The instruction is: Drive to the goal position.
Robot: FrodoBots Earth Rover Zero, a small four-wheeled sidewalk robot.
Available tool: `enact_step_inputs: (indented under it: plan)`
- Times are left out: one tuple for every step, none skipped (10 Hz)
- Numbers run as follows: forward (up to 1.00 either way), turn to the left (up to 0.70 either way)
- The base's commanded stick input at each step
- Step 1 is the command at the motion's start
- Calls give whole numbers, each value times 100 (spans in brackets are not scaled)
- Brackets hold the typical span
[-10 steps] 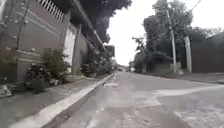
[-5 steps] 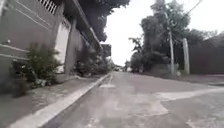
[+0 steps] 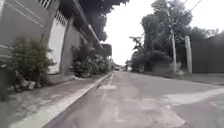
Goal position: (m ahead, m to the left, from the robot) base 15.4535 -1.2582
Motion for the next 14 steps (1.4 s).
enact_step_inputs:
  plan:
    - [70, -2]
    - [70, -24]
    - [70, -20]
    - [70, -5]
    - [70, 0]
    - [70, 0]
    - [70, 0]
    - [70, 0]
    - [70, 0]
    - [70, 0]
    - [70, -5]
    - [70, -34]
    - [70, -27]
    - [70, -12]
